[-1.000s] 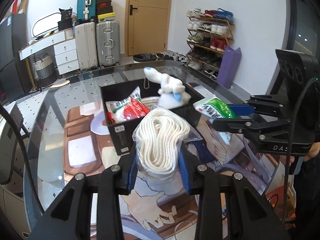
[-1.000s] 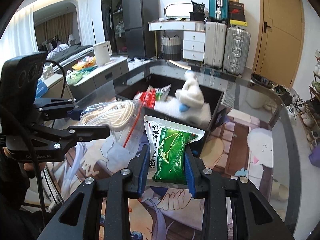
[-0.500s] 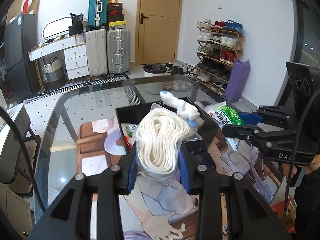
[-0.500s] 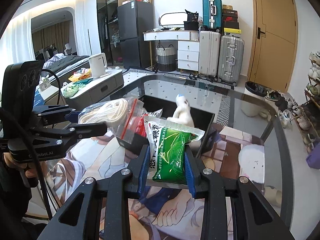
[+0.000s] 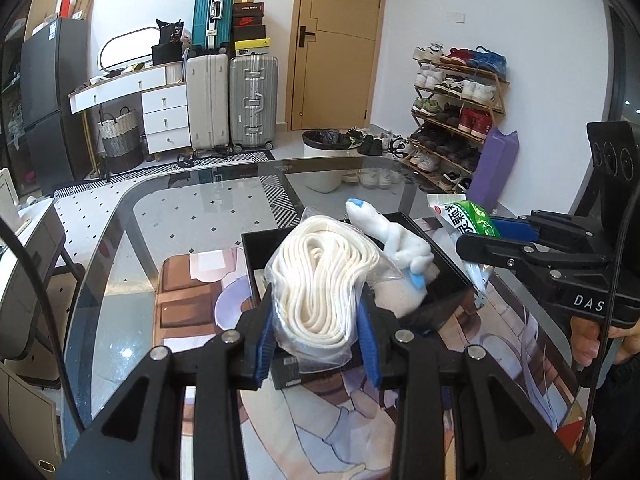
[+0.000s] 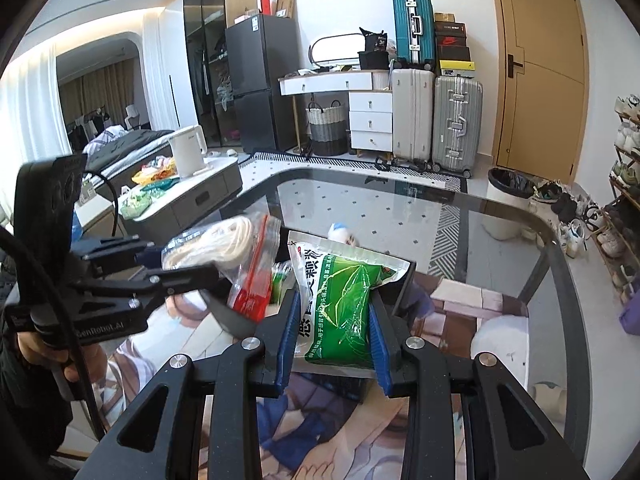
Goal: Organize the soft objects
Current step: 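Lift the green packet with the right gripper while the left gripper carries the rope coil over the box, then lower the green packet into the box with the right gripper while the left gripper releases the rope coil inside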
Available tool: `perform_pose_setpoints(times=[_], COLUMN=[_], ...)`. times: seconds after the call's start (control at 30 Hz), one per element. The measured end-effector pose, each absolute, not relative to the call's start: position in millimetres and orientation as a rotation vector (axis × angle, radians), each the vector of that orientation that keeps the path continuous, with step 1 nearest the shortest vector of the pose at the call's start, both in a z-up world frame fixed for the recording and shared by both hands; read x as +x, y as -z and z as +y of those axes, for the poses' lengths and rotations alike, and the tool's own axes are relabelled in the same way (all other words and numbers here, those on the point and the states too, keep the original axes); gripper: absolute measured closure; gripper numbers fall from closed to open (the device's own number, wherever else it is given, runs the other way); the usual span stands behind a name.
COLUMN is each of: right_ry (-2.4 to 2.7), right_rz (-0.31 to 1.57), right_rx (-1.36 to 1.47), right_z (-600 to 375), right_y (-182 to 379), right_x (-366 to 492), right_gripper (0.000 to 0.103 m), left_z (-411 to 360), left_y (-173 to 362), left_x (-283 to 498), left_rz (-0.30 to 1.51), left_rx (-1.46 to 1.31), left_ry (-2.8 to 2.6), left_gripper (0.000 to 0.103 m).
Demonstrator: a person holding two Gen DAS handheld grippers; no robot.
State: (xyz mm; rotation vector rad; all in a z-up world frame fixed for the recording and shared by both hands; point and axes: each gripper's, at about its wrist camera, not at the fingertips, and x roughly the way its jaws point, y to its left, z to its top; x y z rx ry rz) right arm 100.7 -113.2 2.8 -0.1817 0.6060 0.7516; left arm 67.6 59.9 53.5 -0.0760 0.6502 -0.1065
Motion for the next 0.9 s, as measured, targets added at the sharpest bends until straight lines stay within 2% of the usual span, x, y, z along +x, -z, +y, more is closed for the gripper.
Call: perform_pose_setpoints(times=[0.9], right_ry=[-0.824], right_rz=[0.697], right_rx=[-0.174], right_z=[-75], right_y=[26], right_x=[164], right_gripper=[0.071], left_z=[49], left_y=[-27], left_x=[105], left_rz=[0.710], left_rx=[-0.050], left_ry=[0.112], left_gripper=[0.068])
